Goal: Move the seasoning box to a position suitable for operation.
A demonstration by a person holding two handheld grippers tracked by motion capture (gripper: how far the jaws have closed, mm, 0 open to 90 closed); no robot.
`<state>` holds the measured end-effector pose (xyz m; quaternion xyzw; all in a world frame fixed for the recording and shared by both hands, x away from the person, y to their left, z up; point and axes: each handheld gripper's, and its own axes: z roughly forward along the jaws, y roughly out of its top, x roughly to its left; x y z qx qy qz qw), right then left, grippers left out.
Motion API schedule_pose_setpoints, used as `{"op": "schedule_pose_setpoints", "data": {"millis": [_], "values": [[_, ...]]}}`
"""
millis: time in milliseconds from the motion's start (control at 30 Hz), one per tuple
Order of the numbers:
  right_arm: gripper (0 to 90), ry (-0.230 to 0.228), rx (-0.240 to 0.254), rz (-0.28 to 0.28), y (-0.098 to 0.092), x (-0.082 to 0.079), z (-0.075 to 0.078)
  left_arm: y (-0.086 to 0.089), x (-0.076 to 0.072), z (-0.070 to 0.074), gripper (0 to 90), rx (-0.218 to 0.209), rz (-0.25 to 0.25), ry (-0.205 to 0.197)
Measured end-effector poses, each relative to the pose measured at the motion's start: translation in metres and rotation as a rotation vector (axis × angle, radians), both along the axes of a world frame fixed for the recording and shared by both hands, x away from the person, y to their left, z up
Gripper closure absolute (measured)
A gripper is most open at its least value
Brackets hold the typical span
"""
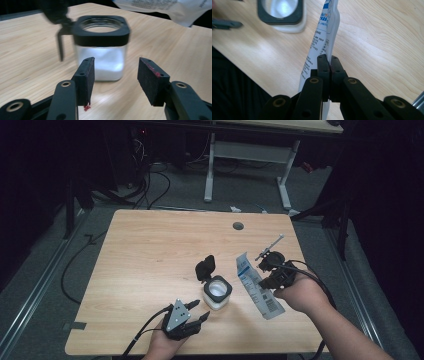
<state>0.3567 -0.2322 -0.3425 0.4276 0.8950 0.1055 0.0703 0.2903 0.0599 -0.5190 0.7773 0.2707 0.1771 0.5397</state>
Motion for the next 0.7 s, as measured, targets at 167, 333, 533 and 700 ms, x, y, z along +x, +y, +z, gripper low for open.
{"op": "schedule_pose_setpoints", "data": {"millis": [167,333,533,700], "values": [[89.4,0.005,-0.014,-0.027,-0.009,0.007,-0.008,0.016,0.005,0.003,48.1,0.009,0.032,-0.007],[89.4,0.015,-0.02,-0.045,-0.015,0.011,-0.017,0.039,0.013,0.004,49.0,0.025,0.084,-0.015],[89.4,0.015,-0.036,-0.07,-0.023,0.018,-0.027,0.072,0.025,0.007,48.5,0.016,0.155,-0.001],[89.4,0.016,-0.035,-0.082,-0.024,0.024,-0.037,0.087,0.033,0.003,48.3,0.009,0.198,0.032]]}}
